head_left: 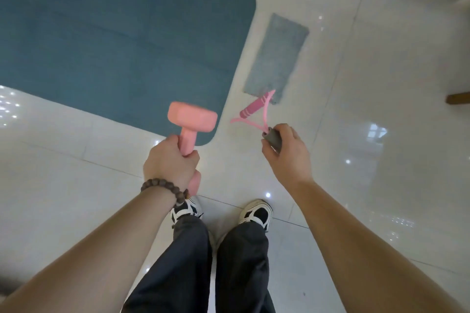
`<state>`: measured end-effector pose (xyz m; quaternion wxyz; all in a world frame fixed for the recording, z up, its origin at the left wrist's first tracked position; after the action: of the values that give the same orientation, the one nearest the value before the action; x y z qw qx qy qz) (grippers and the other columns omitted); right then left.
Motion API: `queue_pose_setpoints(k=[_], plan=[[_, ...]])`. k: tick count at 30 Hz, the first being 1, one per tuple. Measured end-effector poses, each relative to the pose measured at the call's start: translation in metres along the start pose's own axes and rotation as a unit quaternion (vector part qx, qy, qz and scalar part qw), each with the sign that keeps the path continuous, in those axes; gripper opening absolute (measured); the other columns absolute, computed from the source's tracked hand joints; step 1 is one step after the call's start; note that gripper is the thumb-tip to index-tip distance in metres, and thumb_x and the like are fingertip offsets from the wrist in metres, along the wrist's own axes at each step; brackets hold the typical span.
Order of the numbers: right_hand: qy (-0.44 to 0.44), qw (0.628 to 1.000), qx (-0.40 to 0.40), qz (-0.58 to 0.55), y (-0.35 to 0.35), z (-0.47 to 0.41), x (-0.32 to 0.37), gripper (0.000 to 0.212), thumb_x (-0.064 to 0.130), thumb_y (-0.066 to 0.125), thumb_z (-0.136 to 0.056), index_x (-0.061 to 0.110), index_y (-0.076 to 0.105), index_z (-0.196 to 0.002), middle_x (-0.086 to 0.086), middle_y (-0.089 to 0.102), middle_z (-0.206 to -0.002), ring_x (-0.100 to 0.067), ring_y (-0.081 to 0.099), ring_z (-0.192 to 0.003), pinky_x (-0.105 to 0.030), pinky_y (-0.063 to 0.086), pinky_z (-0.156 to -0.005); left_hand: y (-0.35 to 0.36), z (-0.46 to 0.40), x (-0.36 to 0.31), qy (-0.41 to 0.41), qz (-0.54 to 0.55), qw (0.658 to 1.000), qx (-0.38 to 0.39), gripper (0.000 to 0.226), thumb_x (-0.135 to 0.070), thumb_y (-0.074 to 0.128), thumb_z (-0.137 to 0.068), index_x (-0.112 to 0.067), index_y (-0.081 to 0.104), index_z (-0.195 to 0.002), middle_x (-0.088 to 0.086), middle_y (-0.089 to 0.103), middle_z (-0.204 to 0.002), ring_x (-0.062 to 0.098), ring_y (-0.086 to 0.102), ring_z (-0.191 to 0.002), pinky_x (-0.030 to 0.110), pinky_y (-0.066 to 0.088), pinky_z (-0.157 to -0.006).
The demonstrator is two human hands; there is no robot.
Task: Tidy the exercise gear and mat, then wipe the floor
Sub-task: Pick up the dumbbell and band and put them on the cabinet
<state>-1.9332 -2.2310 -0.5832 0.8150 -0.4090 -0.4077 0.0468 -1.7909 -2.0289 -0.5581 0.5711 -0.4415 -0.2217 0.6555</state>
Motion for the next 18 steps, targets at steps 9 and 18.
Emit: queue_pose_setpoints(k=[9, 18], plan=[[0.039, 0.997, -0.042, -0.046, -0.195, 0.075, 0.112, 0.019, 0.022, 0.062, -0.088, 0.012, 0.054, -0.103, 0.007, 0.048, -0.092, -0.025, 0.052, -0.084, -0.029, 0.035, -0.065, -0.157, 0.097, -0.123, 0.056, 0.003, 0.998, 0.014, 0.019, -0.024, 0.064, -0.081, -0.019, 0.048, -0.073, 0.001, 0.057, -0.075, 0.028, 0.053, -0.074, 0.032, 0.036, -0.061], [0.046, 0.984, -0.156, -0.067, -0.36, 0.154, 0.158, 0.017, 0.022, 0.064, -0.088, 0.01, 0.057, -0.098, 0.001, 0.053, -0.085, -0.022, 0.05, -0.074, -0.03, 0.031, -0.062, -0.252, 0.184, -0.223, 0.105, 0.018, 0.994, 0.032, 0.015, -0.025, 0.065, -0.081, -0.013, 0.056, -0.084, 0.004, 0.061, -0.084, 0.026, 0.057, -0.077, 0.031, 0.041, -0.065]])
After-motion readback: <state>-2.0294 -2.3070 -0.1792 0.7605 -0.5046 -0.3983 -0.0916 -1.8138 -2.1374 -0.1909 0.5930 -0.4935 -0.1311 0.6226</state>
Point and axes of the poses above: each hand's wrist, its own z-axis away from the middle knuckle, its own y-axis out of the palm, x = y × z, the point moved 6 cm from there along -z, towards the middle knuckle
